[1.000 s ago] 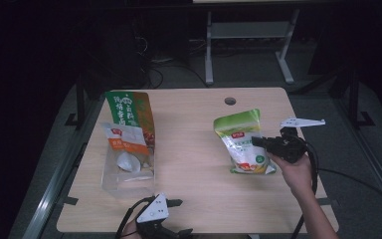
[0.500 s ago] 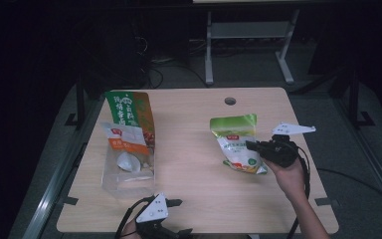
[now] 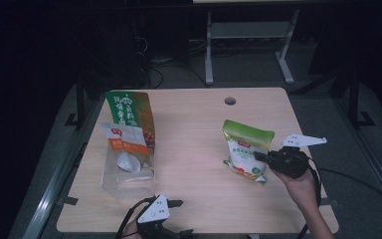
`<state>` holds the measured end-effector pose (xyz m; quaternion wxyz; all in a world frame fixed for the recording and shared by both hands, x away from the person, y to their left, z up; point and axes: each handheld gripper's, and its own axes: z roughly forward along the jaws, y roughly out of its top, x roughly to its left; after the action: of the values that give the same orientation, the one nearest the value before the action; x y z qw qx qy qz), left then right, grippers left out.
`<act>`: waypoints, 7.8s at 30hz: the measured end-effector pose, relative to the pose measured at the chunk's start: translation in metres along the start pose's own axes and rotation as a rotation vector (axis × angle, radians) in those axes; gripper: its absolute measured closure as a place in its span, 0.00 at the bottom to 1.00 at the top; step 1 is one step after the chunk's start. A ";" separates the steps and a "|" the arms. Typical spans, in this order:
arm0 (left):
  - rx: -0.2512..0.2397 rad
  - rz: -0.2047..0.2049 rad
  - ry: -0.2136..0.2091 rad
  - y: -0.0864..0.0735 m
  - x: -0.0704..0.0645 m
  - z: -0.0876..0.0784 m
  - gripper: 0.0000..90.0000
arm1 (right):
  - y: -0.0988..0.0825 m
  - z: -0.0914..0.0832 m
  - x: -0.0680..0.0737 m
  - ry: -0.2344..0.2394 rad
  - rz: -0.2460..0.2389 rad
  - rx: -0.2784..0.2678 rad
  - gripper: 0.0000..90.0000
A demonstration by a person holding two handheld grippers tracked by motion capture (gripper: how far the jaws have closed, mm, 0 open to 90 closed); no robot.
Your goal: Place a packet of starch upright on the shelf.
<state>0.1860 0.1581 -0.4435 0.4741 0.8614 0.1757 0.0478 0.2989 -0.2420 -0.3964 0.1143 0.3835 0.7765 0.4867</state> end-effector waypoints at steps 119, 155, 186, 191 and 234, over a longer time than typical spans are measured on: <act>-0.003 0.012 -0.010 0.000 -0.005 0.001 0.17 | 0.142 0.099 0.151 0.391 -0.185 0.056 0.97; -0.012 0.023 -0.010 0.000 -0.005 -0.001 0.17 | 0.160 0.168 0.206 0.483 -0.221 0.095 0.97; -0.006 0.050 -0.013 0.001 -0.006 -0.003 0.17 | 0.127 0.244 0.227 0.556 -0.172 0.173 0.97; 0.002 0.056 -0.013 0.001 -0.007 -0.003 0.17 | 0.124 0.244 0.233 0.539 -0.207 0.168 0.94; -0.003 0.039 -0.013 0.000 -0.007 -0.003 0.17 | 0.101 0.233 0.211 0.492 -0.229 0.232 0.84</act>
<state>0.1787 0.1581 -0.4415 0.4756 0.8642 0.1557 0.0515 0.3324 0.0864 -0.3858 -0.0680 0.1744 0.8695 0.4570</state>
